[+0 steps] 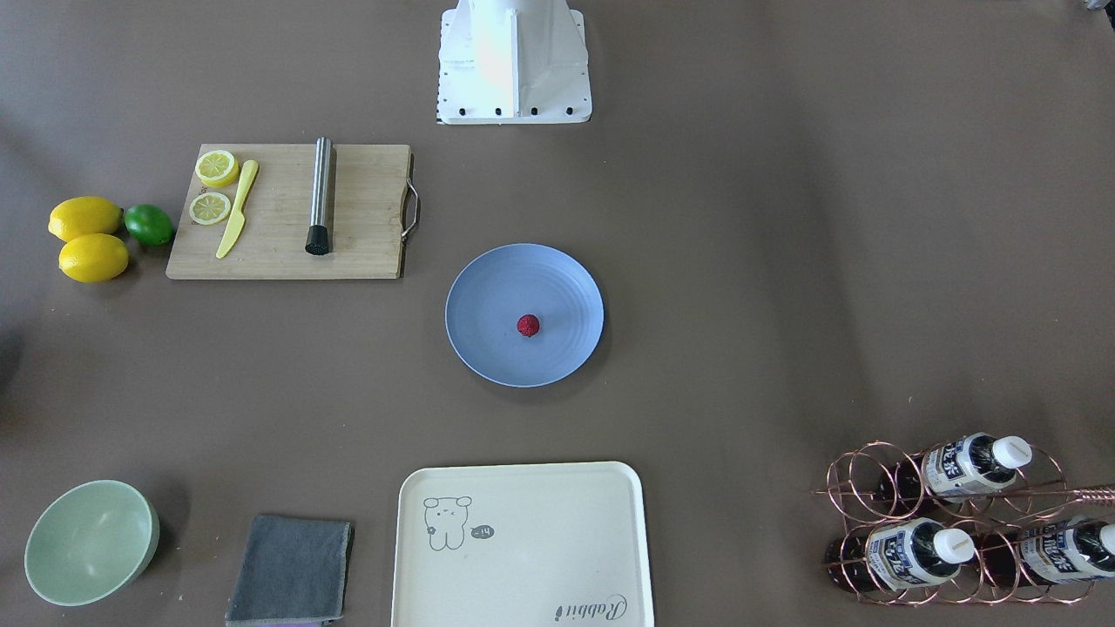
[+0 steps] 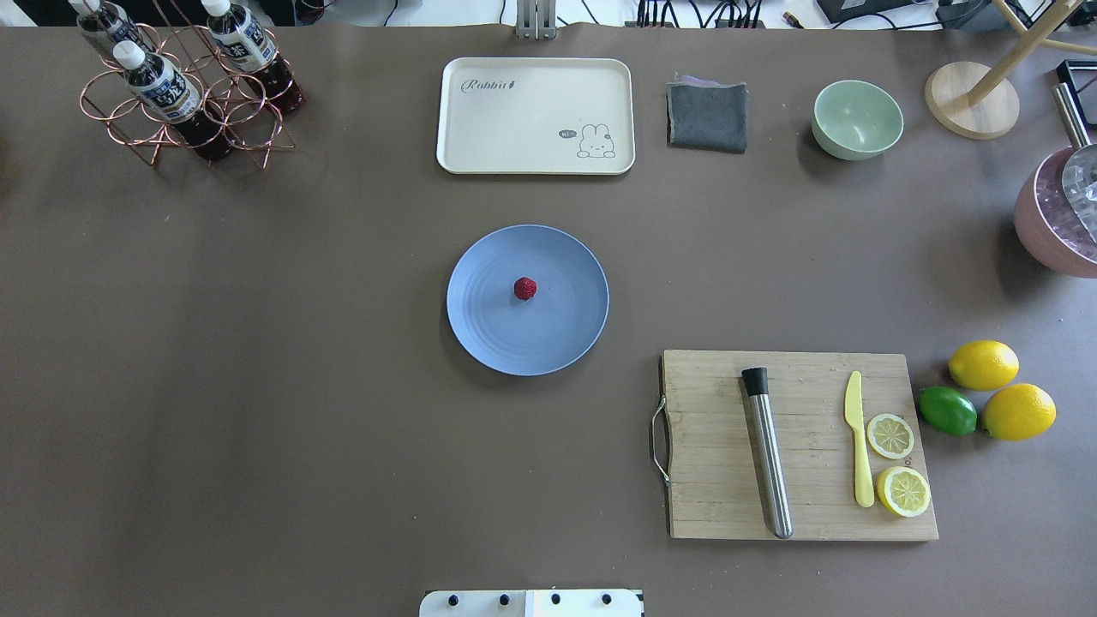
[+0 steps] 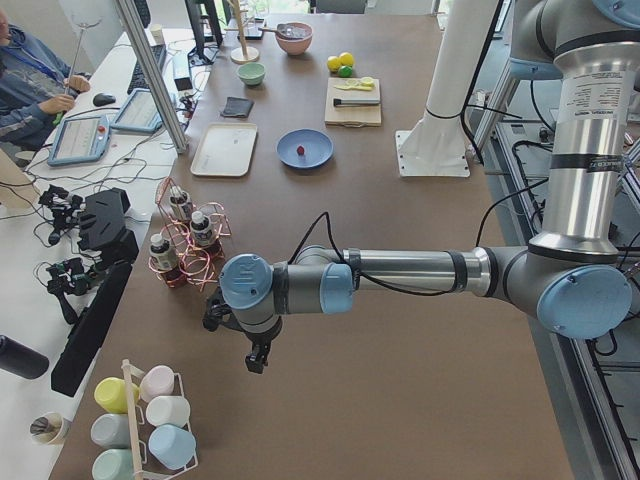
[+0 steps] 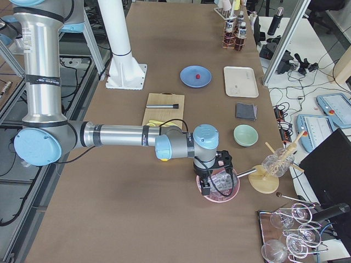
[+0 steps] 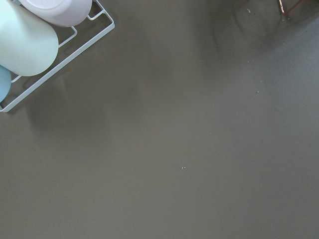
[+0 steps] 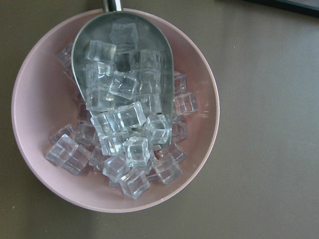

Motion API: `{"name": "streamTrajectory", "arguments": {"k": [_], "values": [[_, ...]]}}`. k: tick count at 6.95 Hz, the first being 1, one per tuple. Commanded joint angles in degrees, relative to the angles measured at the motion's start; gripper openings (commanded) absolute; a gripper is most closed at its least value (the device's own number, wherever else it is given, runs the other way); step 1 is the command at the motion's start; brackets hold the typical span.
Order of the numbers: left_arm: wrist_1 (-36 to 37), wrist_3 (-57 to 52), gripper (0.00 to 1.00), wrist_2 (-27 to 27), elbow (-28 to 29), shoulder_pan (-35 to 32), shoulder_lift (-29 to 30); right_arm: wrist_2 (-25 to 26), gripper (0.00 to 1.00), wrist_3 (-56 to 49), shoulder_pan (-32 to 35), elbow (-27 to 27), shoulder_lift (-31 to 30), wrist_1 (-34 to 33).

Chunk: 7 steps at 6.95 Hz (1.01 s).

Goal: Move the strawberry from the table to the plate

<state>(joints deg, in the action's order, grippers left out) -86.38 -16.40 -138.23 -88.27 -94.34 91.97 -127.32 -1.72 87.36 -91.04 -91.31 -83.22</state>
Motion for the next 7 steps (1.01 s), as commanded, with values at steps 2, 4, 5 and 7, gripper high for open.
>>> {"name": "streamTrajectory", "arguments": {"k": [2, 4, 5, 7], "values": [[1.0, 0.0, 0.99, 0.1, -0.1, 0.0, 0.0, -1.5, 1.0, 0.4, 0.3, 0.3, -0.4, -0.3], [0.9, 0.0, 0.99, 0.0, -0.1, 0.0, -0.5, -4.2, 1.0, 2.1, 1.3, -0.2, -0.4, -0.4], [0.9, 0.0, 0.99, -0.1, -0.1, 0.0, -0.6, -4.4, 1.0, 4.6, 1.4, -0.1, -0.5, -0.3], [1.0, 0.0, 0.99, -0.1, 0.4, 0.0, -0.6, -6.5, 1.0, 5.3, 1.4, 0.1, -1.6, 0.4]]}}
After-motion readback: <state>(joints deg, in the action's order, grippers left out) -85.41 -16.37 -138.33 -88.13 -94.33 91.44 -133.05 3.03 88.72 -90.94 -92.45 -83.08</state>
